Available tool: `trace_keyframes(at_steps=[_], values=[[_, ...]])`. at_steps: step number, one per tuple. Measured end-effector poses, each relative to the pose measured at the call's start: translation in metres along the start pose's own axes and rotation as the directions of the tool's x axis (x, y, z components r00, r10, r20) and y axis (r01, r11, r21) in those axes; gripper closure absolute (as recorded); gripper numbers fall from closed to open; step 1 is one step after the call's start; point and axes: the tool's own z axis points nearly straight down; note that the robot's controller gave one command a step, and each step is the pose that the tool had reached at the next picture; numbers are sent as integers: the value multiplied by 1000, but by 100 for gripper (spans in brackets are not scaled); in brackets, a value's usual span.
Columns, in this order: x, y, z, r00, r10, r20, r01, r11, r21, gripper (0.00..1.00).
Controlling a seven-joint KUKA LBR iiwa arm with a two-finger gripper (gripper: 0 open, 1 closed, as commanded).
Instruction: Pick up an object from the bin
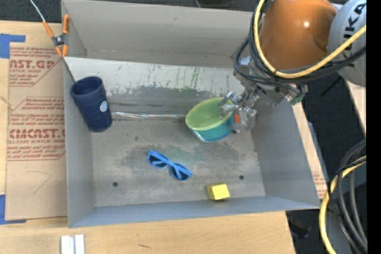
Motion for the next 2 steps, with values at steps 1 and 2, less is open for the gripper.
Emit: trace_keyframes(at_steps=[1,2], values=[[58,-13,87,998,-58,-5,58,998,-6,100],[99,19,-124,1000,-12,0,12,1000,1,100]])
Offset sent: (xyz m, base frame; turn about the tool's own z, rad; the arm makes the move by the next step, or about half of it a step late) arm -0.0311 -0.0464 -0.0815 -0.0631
